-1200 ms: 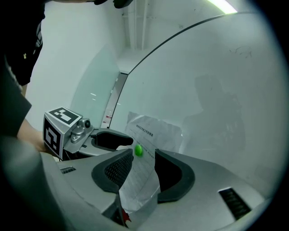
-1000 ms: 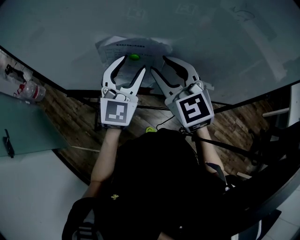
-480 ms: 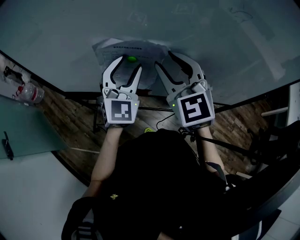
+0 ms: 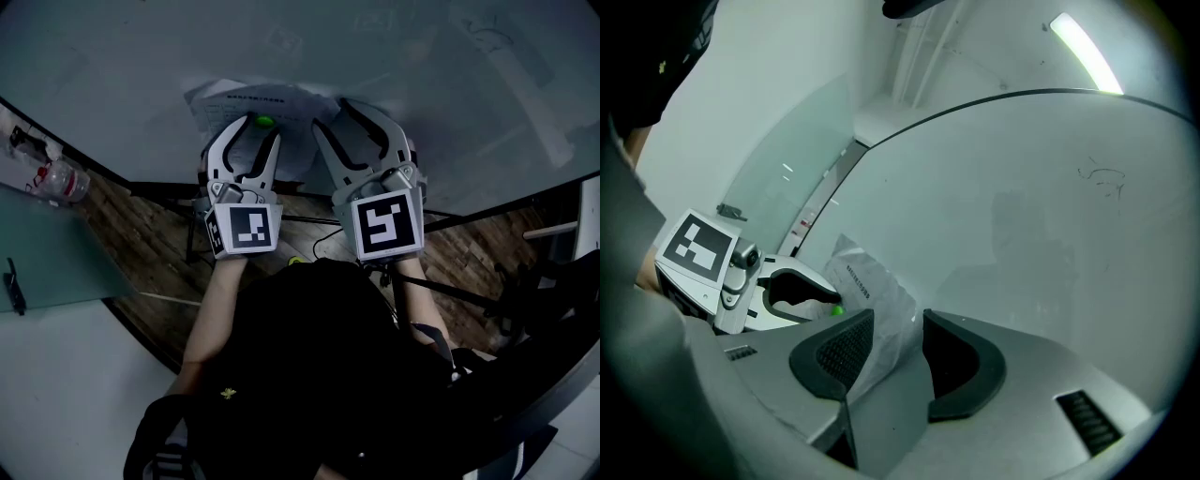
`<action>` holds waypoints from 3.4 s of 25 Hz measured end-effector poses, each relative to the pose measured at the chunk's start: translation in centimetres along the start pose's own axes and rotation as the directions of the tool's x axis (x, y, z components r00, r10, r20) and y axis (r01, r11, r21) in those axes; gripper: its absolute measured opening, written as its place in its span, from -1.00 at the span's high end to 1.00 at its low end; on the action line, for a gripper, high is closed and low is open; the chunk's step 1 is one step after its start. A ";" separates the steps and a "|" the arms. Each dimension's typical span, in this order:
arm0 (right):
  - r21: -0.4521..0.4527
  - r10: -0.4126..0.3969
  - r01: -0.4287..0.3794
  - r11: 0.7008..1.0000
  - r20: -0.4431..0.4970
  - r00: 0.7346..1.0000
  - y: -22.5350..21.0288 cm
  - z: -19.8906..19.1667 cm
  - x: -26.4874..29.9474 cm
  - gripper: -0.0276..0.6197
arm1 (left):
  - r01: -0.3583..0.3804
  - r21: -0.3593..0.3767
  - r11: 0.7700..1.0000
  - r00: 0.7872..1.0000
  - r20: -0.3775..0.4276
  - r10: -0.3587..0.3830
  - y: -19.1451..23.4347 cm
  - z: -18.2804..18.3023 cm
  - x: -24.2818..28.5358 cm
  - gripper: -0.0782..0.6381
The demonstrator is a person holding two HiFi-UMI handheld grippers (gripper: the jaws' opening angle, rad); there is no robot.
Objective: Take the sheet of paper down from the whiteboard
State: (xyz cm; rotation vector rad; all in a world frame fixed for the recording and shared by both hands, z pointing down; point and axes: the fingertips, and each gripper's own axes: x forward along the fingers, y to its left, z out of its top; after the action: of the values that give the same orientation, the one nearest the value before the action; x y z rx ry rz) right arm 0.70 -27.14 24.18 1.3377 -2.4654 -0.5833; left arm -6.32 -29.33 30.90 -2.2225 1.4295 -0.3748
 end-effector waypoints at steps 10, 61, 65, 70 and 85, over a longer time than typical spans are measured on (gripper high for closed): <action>-0.046 0.032 -0.032 0.998 -0.005 0.999 1.1 0.0 0.9 0.43 | -0.027 0.068 0.997 0.999 -0.022 0.029 0.1 -0.2 0.0 0.32; -0.125 -0.056 0.061 0.990 0.044 0.997 0.1 0.4 1.4 0.86 | -0.034 0.123 0.992 0.999 -0.038 0.039 -0.4 -0.1 0.4 0.44; -0.115 -0.054 0.059 0.992 0.041 0.998 0.1 0.3 1.4 0.86 | -0.032 0.118 0.993 0.999 -0.036 0.037 -0.3 -0.1 0.4 0.44; -0.099 -0.053 0.056 0.994 0.037 0.998 0.0 0.3 1.4 0.86 | -0.027 0.116 0.993 0.999 -0.035 0.031 -0.4 -0.1 0.4 0.44; -0.076 -0.055 0.057 0.995 0.023 0.998 -0.1 0.1 1.4 0.87 | 0.017 0.087 0.996 0.999 -0.042 -0.013 -1.0 -0.2 -0.6 0.44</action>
State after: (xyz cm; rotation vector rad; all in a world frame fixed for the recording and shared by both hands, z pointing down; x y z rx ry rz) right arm -0.07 -28.36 24.11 1.3817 -2.4025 -0.7020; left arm -5.92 -28.53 31.60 -2.1683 1.3908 -0.4822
